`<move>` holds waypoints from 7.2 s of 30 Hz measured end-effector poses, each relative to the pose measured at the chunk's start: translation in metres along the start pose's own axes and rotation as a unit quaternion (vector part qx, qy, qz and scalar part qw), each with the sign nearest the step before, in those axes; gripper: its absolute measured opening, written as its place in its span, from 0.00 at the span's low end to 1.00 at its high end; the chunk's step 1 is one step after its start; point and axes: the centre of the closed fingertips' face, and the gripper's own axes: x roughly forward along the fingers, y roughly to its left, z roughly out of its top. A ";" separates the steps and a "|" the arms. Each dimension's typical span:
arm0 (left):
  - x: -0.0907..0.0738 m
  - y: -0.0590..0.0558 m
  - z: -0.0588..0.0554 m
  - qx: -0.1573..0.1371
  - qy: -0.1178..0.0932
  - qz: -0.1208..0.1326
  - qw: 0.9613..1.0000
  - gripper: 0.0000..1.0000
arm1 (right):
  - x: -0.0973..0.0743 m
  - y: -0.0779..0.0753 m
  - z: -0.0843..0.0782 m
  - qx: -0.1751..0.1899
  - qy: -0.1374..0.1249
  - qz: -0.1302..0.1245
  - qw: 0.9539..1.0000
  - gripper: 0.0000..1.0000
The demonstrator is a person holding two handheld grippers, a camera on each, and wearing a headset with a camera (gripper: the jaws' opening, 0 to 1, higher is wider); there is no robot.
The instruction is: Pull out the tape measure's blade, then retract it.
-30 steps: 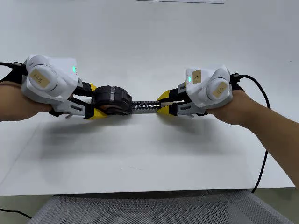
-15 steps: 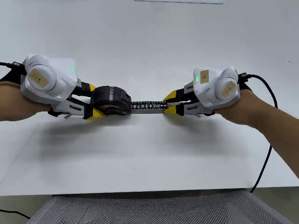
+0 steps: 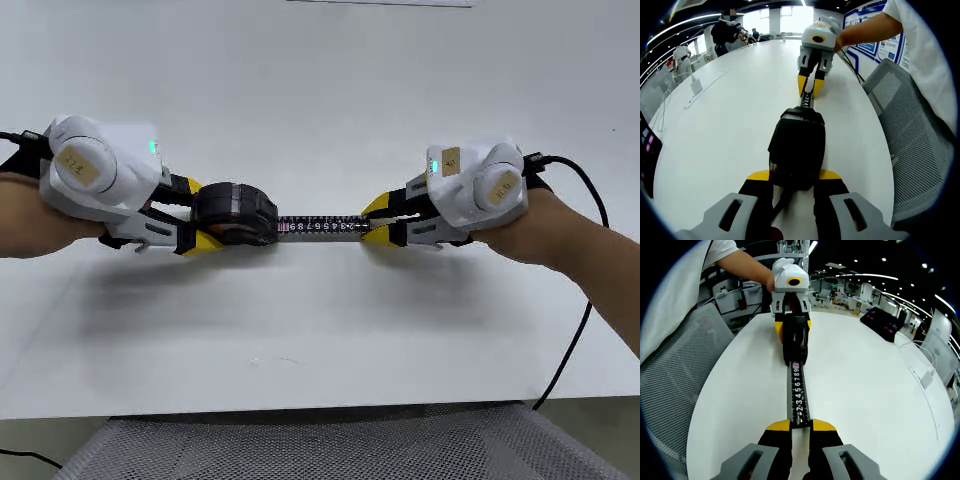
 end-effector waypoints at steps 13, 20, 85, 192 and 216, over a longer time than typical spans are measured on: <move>0.000 0.000 0.000 -0.001 0.000 0.001 1.000 0.26 | -0.008 -0.002 -0.009 0.002 0.010 -0.003 1.000 0.07; 0.000 0.000 0.000 0.000 0.001 0.004 1.000 0.26 | -0.011 -0.002 -0.011 0.004 0.013 -0.004 1.000 0.07; 0.000 -0.001 0.001 0.002 0.000 0.003 1.000 0.26 | -0.062 -0.008 -0.063 0.005 0.075 -0.012 0.997 0.07; -0.028 -0.002 0.015 -0.118 -0.083 0.089 0.985 0.52 | -0.081 -0.006 -0.053 0.168 0.021 -0.077 0.983 0.42; -0.055 -0.016 0.003 -0.187 -0.131 0.185 0.956 0.62 | -0.077 0.018 -0.035 0.190 -0.018 -0.161 0.968 0.55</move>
